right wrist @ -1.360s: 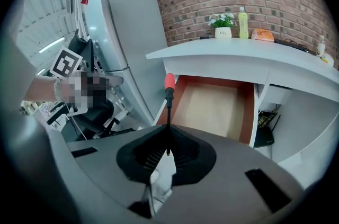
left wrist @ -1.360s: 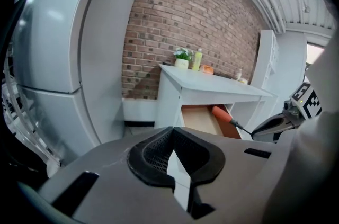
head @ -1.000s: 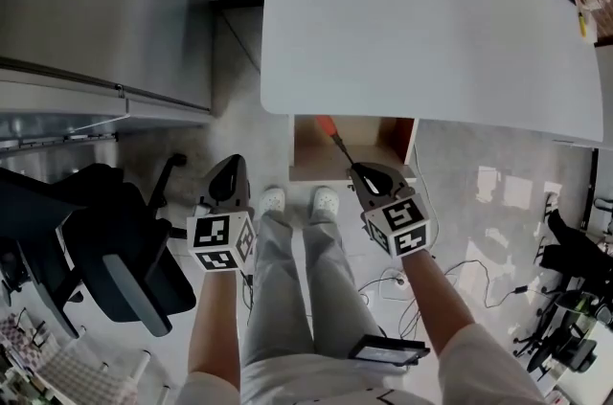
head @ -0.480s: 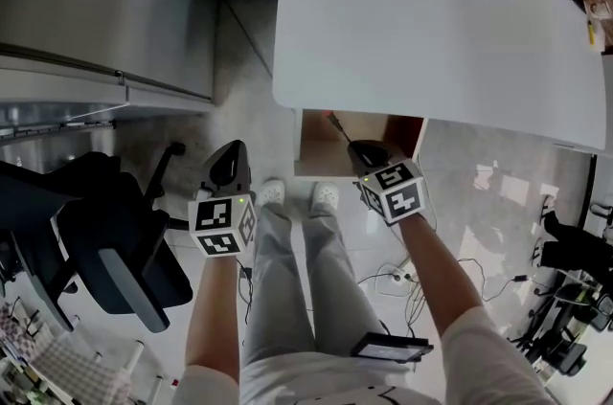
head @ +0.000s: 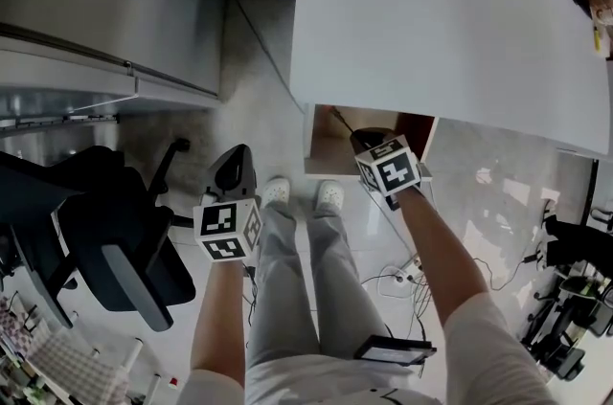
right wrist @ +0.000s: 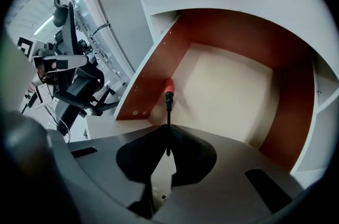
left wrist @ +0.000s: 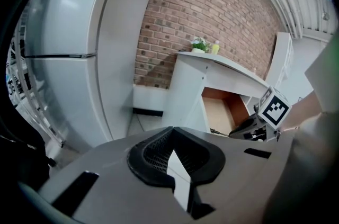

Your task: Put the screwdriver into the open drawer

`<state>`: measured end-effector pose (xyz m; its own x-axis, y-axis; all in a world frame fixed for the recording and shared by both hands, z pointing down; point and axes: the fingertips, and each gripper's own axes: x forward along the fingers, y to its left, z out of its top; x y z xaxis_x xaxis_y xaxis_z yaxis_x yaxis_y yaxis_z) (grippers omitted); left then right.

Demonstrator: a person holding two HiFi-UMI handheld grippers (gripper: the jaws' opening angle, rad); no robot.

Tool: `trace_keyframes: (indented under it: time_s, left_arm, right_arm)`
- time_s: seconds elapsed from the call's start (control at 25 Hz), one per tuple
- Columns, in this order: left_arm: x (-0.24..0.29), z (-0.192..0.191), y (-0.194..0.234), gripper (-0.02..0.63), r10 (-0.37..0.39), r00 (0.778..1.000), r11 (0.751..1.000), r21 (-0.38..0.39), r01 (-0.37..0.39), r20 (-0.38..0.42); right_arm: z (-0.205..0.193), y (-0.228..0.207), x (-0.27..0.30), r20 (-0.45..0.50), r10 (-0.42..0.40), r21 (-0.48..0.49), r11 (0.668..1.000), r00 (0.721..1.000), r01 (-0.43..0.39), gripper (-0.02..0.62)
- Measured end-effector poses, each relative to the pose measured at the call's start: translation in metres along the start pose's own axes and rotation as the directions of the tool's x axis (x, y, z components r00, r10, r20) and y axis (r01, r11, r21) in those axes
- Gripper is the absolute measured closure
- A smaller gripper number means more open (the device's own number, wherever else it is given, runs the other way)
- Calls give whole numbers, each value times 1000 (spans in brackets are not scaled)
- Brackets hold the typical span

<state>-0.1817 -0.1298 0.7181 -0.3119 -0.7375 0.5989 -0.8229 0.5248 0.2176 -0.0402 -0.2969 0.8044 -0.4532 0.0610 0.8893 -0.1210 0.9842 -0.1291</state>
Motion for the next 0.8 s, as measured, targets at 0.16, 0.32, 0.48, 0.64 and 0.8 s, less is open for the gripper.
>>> trace_keyframes:
  time_s: [0.16, 0.32, 0.48, 0.64, 0.8]
  left_arm:
    - [-3, -5, 2, 594, 1, 1000, 1000, -4, -1, -9]
    - [-4, -9, 6, 594, 1, 1000, 1000, -3, -1, -14]
    - [-3, -10, 8, 594, 1, 1000, 1000, -6, -1, -15]
    - [-4, -8, 5, 594, -4, 1000, 1000, -3, 3, -18]
    - [-6, -3, 3, 594, -9, 1000, 1000, 7, 9, -25]
  right_arm:
    - [-11, 8, 13, -62, 40, 30, 999, 997, -38, 569]
    - [-18, -1, 22, -103, -12, 24, 1000, 995, 15, 569]
    - [-17, -1, 22, -86, -21, 30, 999, 996, 24, 569]
    - [-10, 0, 15, -52, -39, 20, 999, 998, 40, 569]
    - [-15, -2, 9, -68, -59, 38, 997, 996, 61, 569]
